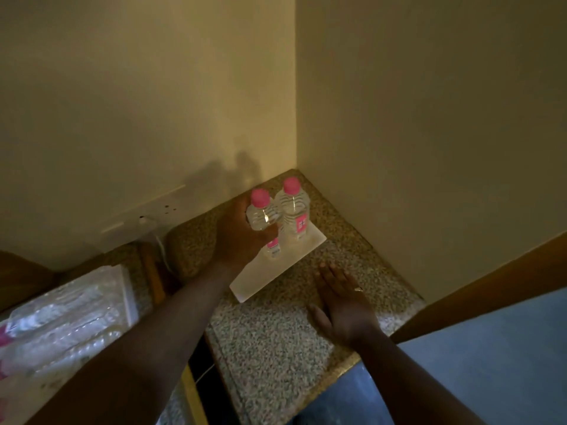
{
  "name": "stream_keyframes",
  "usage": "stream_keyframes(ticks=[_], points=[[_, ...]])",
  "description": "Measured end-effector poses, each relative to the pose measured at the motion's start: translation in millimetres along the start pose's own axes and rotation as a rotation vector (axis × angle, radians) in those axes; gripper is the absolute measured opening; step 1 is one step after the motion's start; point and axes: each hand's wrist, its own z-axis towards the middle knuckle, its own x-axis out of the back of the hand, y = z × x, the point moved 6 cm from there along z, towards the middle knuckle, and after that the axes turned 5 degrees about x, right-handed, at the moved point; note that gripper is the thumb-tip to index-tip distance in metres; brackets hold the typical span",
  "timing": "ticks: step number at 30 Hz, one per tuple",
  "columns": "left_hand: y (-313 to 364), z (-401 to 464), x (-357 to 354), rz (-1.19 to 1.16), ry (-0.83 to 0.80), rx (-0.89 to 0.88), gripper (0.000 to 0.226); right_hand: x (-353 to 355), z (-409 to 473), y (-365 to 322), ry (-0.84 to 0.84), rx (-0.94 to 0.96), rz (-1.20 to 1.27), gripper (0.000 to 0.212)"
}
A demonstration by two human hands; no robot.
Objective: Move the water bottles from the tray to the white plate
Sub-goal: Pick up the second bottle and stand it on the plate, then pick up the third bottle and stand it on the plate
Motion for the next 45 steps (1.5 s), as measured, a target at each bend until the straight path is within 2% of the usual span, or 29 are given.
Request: stream_keyframes(ticks=[5,11,17,20,25,28,31,34,39,41,43,45], points=[[-2,2,-5,-0.014,-0.005,0.006,0.047,0,0,0,0.004,0.002,0.004,0.072],[-3,-3,-8,-0.007,-0.077,0.017,0.062,1,-1,-2,0.016,0.001,0.001,0.074],[-34,-22,8,0.121,-0.188,0.175,0.105,4,-2,-6,-0.005,-0.006,-0.034,0.077],[-58,-51,40,0.276,-0.150,0.200,0.100,4,-3,-19,-0.017,0.020,-0.033,0.076],[-88,-120,122,0.486,-0.042,0.070,0.080,-5,-3,-62,-0.061,0.088,-0.013,0.080],[-107,-161,162,0.617,0.001,0.009,0.082,-12,-4,-91,-0.069,0.122,0.006,0.083],[-132,-200,202,0.668,-0.001,0.065,0.089,-23,-5,-127,-0.086,0.170,0.018,0.084],[-150,-222,229,0.727,0.000,0.062,0.081,-28,-3,-160,-0.074,0.215,0.055,0.082],[-173,-231,264,0.898,-0.074,0.228,0.091,-35,-2,-198,0.000,0.266,0.054,0.077],[-176,-226,272,0.960,-0.091,0.272,0.088,-37,-3,-204,0.020,0.262,0.040,0.078],[-183,-219,278,0.924,-0.091,0.385,0.077,-37,-5,-205,0.021,0.259,0.024,0.080],[-199,-222,283,0.822,-0.146,0.495,0.077,-37,-7,-213,0.027,0.266,0.017,0.080]])
